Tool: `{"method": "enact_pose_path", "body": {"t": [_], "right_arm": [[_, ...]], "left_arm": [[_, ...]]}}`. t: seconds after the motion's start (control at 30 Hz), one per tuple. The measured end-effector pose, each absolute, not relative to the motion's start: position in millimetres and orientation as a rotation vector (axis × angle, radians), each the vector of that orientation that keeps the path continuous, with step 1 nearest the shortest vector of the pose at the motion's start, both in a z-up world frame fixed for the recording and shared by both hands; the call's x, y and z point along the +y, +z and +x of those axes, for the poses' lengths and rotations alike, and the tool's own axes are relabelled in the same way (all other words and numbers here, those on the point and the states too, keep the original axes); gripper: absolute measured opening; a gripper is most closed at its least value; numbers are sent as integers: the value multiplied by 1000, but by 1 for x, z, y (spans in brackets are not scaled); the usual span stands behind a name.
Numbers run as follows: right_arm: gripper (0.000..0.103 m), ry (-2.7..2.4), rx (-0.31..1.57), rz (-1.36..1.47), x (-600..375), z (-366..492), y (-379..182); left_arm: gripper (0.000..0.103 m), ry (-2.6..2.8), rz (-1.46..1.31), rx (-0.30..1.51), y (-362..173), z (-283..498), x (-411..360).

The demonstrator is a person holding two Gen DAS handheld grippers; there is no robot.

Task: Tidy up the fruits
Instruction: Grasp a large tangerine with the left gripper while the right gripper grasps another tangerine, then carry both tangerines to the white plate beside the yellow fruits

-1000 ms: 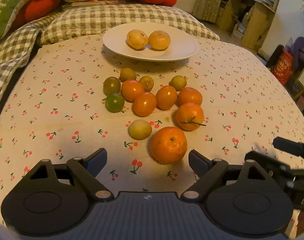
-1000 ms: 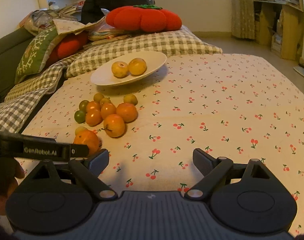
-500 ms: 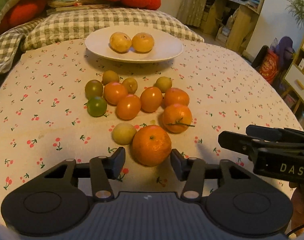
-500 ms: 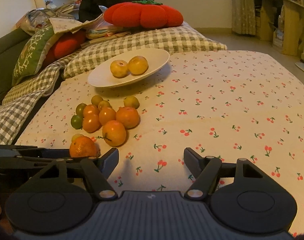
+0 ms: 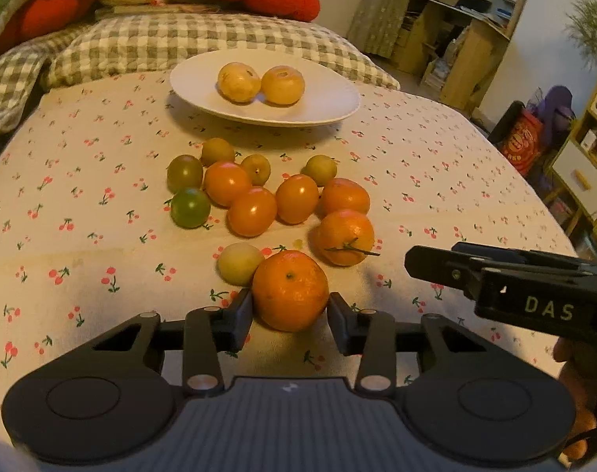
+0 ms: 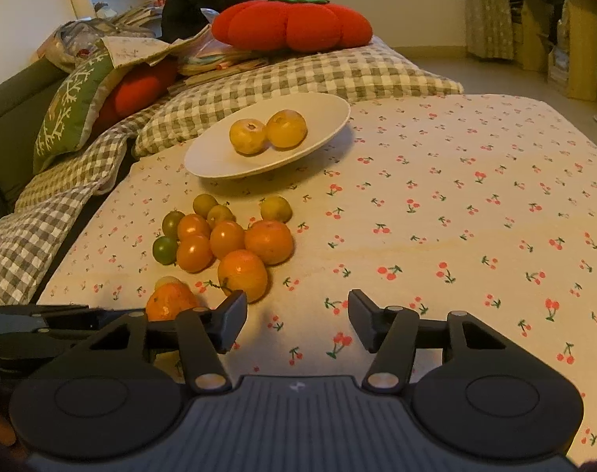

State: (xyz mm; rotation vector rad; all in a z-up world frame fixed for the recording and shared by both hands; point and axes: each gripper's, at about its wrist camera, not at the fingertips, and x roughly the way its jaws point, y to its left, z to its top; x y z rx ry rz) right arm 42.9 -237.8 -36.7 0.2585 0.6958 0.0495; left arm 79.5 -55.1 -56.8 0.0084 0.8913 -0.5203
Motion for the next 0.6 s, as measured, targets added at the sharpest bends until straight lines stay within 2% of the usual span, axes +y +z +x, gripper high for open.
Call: {"method": "enact_pose_path", "body": {"t": [0.37,0.6], "right_arm": [[50,88,732,281,-239,88,-35],[41,146,743,240,-225,110,-37]], "left_arm": [[38,-499,-54,875,-29,82,-39],[38,-456,-13,863,-27,87,-35]]}}
